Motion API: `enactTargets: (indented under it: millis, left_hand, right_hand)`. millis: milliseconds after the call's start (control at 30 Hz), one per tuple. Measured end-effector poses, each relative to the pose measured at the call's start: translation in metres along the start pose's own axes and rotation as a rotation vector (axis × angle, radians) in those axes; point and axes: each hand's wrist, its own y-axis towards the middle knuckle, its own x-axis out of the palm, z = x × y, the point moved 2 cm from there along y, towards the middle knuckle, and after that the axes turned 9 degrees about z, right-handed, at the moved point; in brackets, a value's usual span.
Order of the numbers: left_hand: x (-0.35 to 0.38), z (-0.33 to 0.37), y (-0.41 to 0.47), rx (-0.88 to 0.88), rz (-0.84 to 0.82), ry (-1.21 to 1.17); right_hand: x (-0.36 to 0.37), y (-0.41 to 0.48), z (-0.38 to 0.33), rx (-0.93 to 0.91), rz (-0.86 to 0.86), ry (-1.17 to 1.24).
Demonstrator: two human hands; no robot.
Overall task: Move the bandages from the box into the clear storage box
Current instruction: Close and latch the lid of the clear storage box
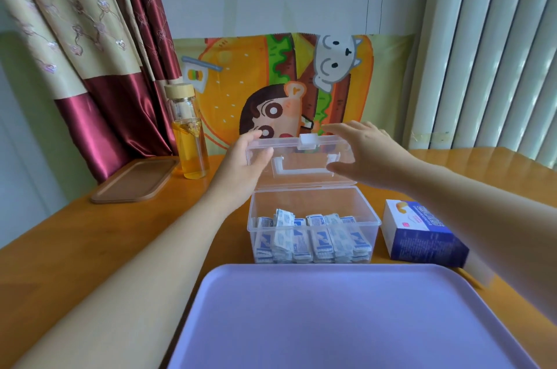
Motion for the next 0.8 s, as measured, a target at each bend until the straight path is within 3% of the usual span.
enactTargets:
  millis: [133,267,567,800]
  left_hand:
    - [-0.007,-0.001,-0.022,0.184,-0.019,0.266]
    - [-0.009,-0.003,-0.050,0.248,-0.091,0.413]
    - [-0.007,-0.009,-0.079,0.240,-0.183,0.487]
    - [-0.006,-0.013,-0.082,0.240,-0.188,0.493]
  right_hand:
    - [0.001,-0.015,-0.002,-0.045,-0.028,-0.001]
    - [0.010,-0.042,-0.005,-0.043,-0.092,0.045]
    - [0.027,-0.074,-0.007,-0.057,-0.114,0.052]
    - [0.035,-0.082,-0.018,-0.168,-0.086,-0.082]
